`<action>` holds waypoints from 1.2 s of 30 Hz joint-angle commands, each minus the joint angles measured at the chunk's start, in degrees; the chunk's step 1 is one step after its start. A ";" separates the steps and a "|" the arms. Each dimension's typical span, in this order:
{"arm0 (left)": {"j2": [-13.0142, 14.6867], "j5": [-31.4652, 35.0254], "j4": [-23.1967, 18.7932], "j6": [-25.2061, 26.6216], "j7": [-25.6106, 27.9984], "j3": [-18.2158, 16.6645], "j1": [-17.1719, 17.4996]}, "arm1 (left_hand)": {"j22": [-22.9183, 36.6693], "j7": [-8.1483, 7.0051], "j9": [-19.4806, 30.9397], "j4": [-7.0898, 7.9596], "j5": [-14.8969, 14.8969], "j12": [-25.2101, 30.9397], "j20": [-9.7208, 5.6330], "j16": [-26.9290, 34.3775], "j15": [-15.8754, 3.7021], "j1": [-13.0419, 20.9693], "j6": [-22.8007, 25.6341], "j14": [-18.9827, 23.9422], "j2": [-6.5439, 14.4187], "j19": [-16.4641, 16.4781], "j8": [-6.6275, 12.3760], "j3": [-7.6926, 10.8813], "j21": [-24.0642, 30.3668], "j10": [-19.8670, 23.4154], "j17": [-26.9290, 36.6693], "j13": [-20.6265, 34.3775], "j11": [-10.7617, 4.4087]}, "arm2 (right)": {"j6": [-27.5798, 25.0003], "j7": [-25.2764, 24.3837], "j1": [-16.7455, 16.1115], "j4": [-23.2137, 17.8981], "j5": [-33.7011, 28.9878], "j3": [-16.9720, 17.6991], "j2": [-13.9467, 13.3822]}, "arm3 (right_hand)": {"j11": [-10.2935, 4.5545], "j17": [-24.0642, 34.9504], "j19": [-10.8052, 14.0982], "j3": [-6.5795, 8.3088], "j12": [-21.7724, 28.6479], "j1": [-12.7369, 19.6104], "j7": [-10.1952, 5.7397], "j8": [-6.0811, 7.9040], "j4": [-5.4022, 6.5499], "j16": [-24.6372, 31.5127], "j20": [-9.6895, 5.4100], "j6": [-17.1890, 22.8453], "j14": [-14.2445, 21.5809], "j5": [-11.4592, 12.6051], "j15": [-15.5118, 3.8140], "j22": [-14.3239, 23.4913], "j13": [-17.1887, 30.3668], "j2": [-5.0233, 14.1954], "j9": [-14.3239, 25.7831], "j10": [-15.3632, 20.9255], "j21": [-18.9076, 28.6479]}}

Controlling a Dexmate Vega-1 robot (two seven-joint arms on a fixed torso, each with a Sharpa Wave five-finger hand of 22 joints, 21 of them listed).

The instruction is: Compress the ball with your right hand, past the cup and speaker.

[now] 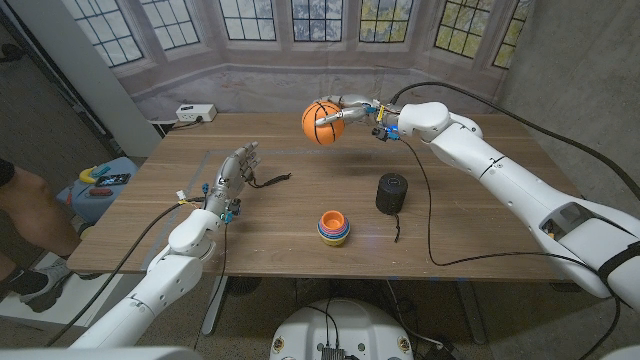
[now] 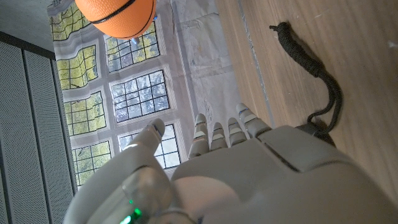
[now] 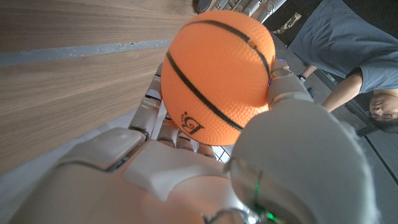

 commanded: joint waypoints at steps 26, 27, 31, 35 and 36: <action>-0.33 -0.81 1.29 1.44 -0.79 0.27 -1.86 | 0.25 -0.46 0.27 -0.71 0.11 0.24 0.41 0.04 0.22 0.78 0.23 0.34 0.00 0.15 -0.22 -0.22 -0.25 0.31 0.07 0.21 0.01 | 4.22 -1.24 -4.90 3.26 9.63 5.68 -0.57 | 2.55 0.98 -0.08 -1.24 -0.82 -1.63 1.14 -0.58 0.76 -0.42 1.04 0.05 -0.77 -1.17 1.40 0.20 -0.18 0.95 -0.10 -0.73 -0.15; -0.33 -0.85 1.30 1.46 -0.86 0.29 -1.87 | 0.25 -0.47 0.27 -0.73 0.11 0.24 0.41 0.04 0.21 0.79 0.26 0.35 0.00 0.15 -0.21 -0.23 -0.25 0.32 0.07 0.22 0.01 | 4.09 -1.41 -5.24 3.21 10.21 6.01 -0.55 | 2.56 0.99 -0.13 -1.26 -0.83 -1.64 1.16 -0.59 0.75 -0.43 1.02 0.06 -0.78 -1.19 1.35 0.20 -0.19 0.96 -0.10 -0.71 -0.17; -0.30 -0.86 1.37 1.45 -1.06 0.36 -1.93 | 0.25 -0.50 0.28 -0.76 0.11 0.26 0.41 0.05 0.21 0.79 0.19 0.35 0.02 0.15 -0.24 -0.25 -0.24 0.39 0.08 0.22 0.14 | 4.95 -1.41 -6.14 3.58 11.28 6.77 -0.62 | 2.64 1.07 -0.10 -1.30 -1.02 -1.63 1.32 -0.70 0.74 -0.42 1.03 0.00 -0.84 -1.28 1.34 0.20 -0.28 1.15 -0.13 -0.98 -0.14; -0.26 -0.77 1.36 1.38 -1.09 0.37 -1.95 | 0.25 -0.46 0.28 -0.81 0.11 0.25 0.41 0.04 0.23 0.80 0.20 0.34 0.00 0.15 -0.23 -0.28 -0.24 0.35 0.07 0.22 0.02 | 5.54 -2.21 -7.29 3.84 12.56 7.77 -0.43 | 2.83 1.12 -0.08 -1.35 -1.09 -1.61 1.32 -0.77 0.71 -0.43 0.99 0.03 -0.89 -1.37 1.45 0.21 -0.36 1.27 -0.16 -0.93 -0.12; -0.26 -0.77 1.34 1.35 -1.10 0.36 -1.95 | 0.25 -0.47 0.28 -0.82 0.11 0.25 0.40 0.04 0.23 0.80 0.20 0.33 -0.02 0.14 -0.24 -0.29 -0.24 0.36 0.07 0.22 0.04 | 5.86 -2.22 -7.52 4.07 12.90 8.00 -0.35 | 2.88 1.14 -0.06 -1.36 -1.10 -1.62 1.33 -0.75 0.71 -0.42 0.96 0.12 -0.88 -1.39 1.44 0.21 -0.37 1.31 -0.16 -0.91 -0.11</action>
